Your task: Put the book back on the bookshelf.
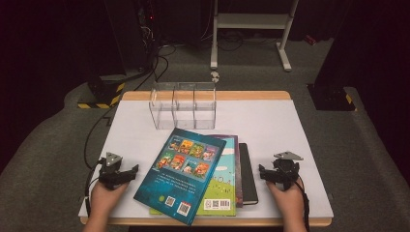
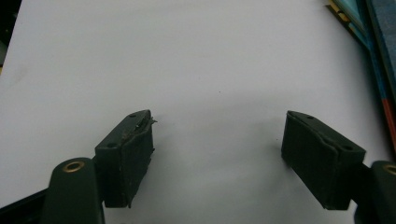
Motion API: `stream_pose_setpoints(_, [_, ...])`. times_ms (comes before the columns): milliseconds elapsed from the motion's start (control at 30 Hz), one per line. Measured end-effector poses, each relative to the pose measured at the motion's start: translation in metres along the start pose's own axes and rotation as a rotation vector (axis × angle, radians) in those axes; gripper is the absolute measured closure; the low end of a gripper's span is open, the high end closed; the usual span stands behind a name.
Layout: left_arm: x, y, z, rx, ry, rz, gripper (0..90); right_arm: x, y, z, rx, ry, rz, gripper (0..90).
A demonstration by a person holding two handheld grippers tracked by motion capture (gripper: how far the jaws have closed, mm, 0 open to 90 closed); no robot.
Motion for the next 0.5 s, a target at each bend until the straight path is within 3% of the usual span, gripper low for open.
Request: stream_pose_setpoints(500, [0.0003, -0.0003, -0.0007, -0.003, 0.001, 0.0, 24.7, -0.0001, 0.0, 0.0, 0.0, 0.0, -0.006, 9.1])
Point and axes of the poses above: each handheld gripper's, and its own axes: y roughly forward along the jaws, x roughly out of its underside, z roughly to its right, the point moved 10 cm from there along y, roughly forward along the jaws, and after that the axes turned 11 degrees about -y, right-handed, at the moved point
